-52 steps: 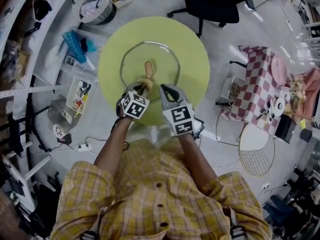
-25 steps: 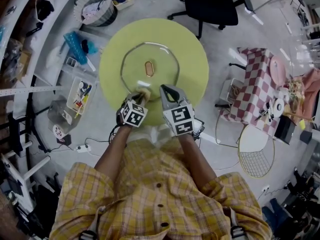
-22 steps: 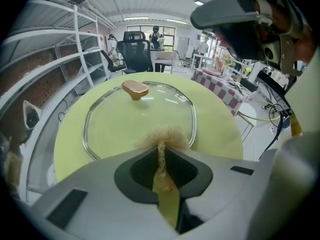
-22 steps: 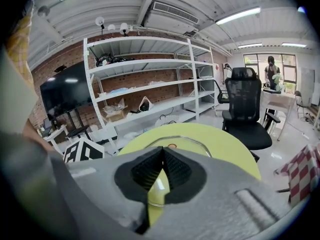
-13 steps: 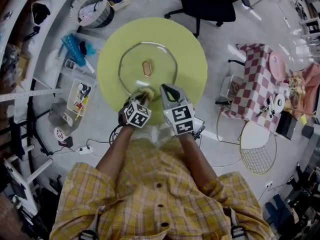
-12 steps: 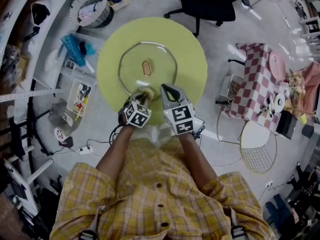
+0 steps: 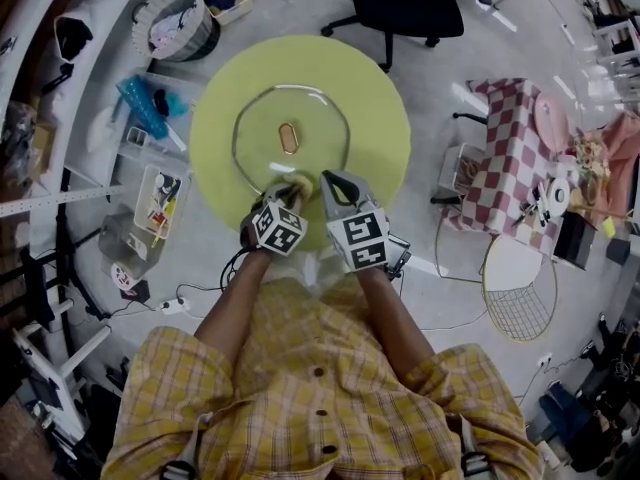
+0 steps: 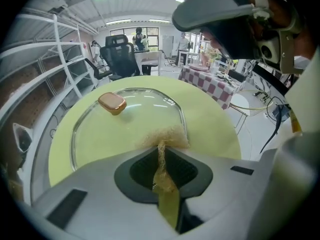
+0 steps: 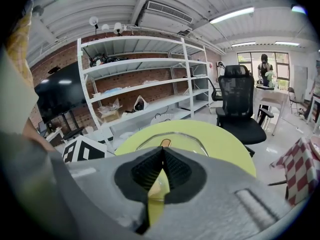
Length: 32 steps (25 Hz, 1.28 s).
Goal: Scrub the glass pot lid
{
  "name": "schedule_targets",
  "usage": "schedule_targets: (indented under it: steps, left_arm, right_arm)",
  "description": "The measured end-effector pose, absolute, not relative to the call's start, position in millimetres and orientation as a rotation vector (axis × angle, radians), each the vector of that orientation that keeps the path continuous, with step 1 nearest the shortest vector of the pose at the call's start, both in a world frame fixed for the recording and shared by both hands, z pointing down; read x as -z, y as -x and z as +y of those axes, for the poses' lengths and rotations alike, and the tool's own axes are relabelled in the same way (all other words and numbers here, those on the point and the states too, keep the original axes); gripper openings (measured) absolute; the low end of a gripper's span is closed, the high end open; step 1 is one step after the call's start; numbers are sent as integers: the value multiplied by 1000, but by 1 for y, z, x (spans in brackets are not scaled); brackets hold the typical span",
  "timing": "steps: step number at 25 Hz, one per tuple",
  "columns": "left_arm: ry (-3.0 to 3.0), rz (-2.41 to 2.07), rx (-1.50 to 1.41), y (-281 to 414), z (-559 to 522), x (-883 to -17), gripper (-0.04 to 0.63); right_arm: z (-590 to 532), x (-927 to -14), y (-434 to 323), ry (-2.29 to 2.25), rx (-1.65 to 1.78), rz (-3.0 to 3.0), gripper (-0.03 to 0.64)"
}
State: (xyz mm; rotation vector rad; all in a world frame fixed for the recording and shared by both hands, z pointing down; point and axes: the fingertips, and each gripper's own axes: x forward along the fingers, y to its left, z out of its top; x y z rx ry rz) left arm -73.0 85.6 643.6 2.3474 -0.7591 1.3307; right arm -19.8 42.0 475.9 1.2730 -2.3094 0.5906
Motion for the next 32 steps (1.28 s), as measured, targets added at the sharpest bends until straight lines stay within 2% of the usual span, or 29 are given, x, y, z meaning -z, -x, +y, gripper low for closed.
schedule_targets:
  steps: [32]
  left_arm:
    - [-2397,-725,-1191,22,51,-635,41]
  right_arm:
    - [32,-490,-3,-1325,-650,-2280,-3]
